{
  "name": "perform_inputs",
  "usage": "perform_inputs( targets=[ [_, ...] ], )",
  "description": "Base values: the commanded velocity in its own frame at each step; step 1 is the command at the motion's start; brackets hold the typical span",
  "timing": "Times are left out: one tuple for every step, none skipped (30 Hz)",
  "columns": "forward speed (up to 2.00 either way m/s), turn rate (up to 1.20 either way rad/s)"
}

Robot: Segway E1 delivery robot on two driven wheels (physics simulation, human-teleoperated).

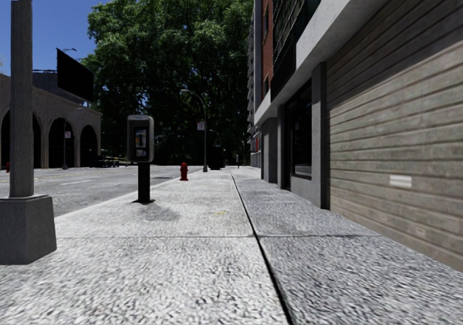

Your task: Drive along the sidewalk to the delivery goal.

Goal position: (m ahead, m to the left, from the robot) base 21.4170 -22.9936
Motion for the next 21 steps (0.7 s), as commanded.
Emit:
perform_inputs(
  targets=[
    [2.0,0.0],
    [2.0,0.0],
    [2.0,0.0],
    [2.0,0.0],
    [2.0,0.0],
    [2.0,0.0],
    [2.0,0.0],
    [2.0,0.0],
    [2.0,0.0],
    [2.0,0.0],
    [2.0,0.0],
    [2.0,0.0],
    [2.0,0.0],
    [2.0,0.0],
    [2.0,0.0],
    [2.0,0.0],
    [2.0,0.0],
    [2.0,0.0],
    [2.0,0.0],
    [2.0,0.0],
    [2.0,0.0]
  ],
)
